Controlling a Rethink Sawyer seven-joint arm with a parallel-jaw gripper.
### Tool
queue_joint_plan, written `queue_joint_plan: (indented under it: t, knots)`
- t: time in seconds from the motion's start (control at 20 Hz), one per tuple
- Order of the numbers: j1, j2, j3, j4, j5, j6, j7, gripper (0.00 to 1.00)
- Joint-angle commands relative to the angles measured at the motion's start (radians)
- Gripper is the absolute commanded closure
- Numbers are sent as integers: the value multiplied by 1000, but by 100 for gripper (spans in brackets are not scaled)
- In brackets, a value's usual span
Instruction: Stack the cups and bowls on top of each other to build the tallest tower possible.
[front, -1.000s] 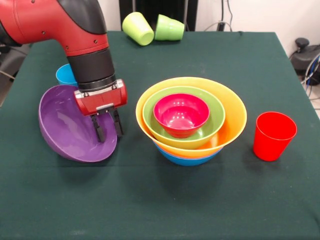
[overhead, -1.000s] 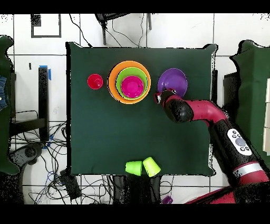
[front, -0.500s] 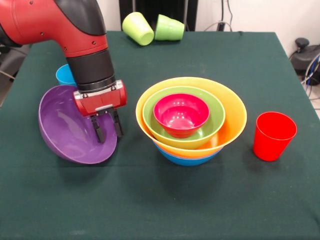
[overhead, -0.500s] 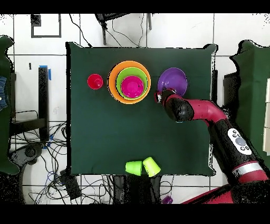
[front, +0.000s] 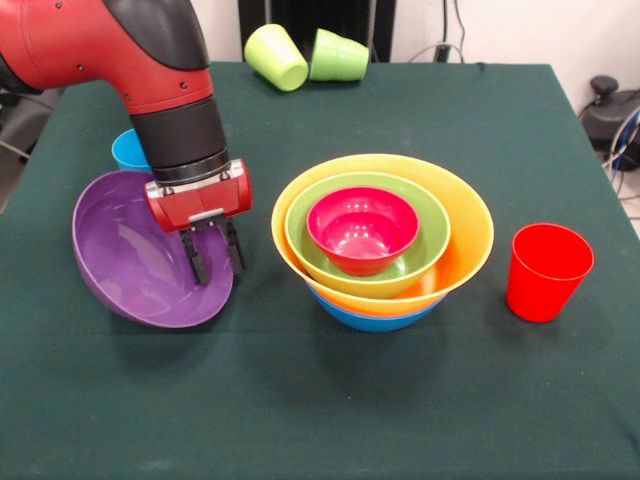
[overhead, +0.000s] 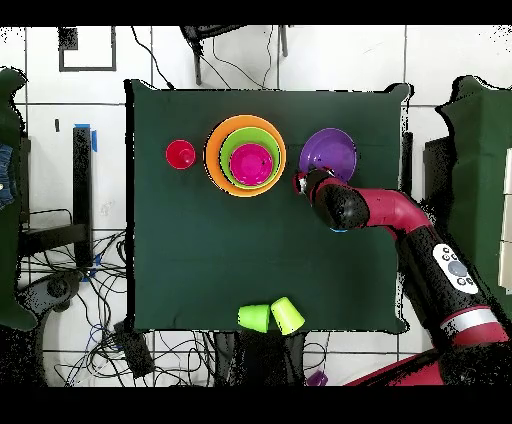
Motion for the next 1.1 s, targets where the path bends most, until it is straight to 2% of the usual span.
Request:
queue_joint_plan:
  t: [0.05, 0.2, 0.25, 0.5, 1.1]
  knots:
    - [20, 48, -92, -57, -32, 127, -120, 100]
    - [30, 40, -101, -60, -29, 154, -125, 100]
    - [39, 35, -105, -63, -26, 178, -134, 0]
    - [38, 35, -103, -69, -2, 207, -127, 0]
    - [56, 11, -116, -60, 7, 188, -69, 0]
